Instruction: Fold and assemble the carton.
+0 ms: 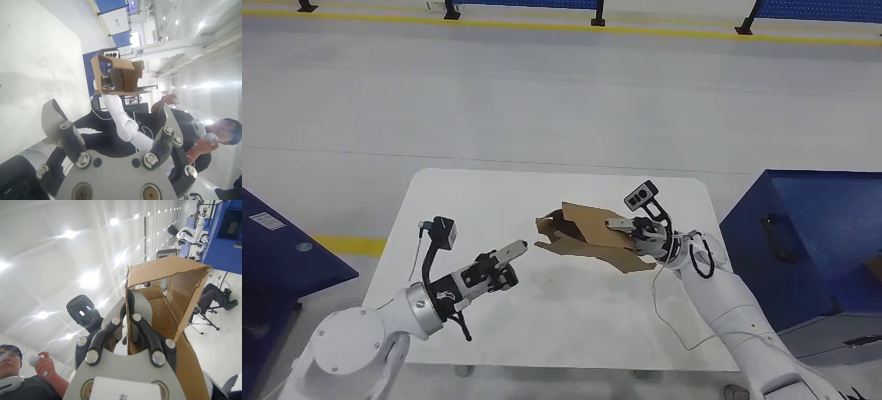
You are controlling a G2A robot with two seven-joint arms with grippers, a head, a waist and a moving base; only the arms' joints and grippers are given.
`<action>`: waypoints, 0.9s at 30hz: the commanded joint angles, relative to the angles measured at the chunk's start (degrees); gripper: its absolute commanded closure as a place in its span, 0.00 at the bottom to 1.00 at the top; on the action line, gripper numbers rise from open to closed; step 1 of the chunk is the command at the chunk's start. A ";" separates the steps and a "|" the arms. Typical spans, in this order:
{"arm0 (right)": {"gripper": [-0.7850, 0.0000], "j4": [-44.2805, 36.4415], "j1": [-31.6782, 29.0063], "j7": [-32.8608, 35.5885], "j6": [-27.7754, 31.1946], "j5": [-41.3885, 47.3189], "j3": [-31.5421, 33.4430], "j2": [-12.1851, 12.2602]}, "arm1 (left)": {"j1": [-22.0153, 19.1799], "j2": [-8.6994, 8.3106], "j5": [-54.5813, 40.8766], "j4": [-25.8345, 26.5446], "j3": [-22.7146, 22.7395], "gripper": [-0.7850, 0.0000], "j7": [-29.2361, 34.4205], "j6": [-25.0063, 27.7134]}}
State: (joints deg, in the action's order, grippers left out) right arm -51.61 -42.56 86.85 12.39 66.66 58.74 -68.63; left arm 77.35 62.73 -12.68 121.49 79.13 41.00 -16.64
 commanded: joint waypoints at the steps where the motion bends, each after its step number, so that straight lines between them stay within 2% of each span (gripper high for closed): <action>1: 1.00 -0.13 -0.03 -0.03 0.14 -0.43 0.08 -0.12 | -0.50 -0.10 3.48 0.46 -1.93 0.00 0.31 -2.11; 8: 1.00 -1.16 -0.46 0.38 0.49 -2.45 0.48 -0.39 | -5.08 0.43 6.54 -2.06 -8.14 0.00 -1.06 -4.95; 15: 1.00 -2.33 -1.25 0.93 0.00 -4.08 1.29 -0.42 | -8.80 0.86 8.08 -4.65 -11.51 0.00 -1.81 -8.71; 27: 1.00 -3.81 -2.38 0.95 -0.72 -4.82 2.59 -0.68 | -10.66 1.11 8.87 -6.56 -14.90 0.00 -0.35 -11.11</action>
State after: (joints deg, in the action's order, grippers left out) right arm -55.33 -44.91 87.72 11.78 61.82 61.34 -69.25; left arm 66.75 63.82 -3.72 114.98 64.44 40.56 -27.75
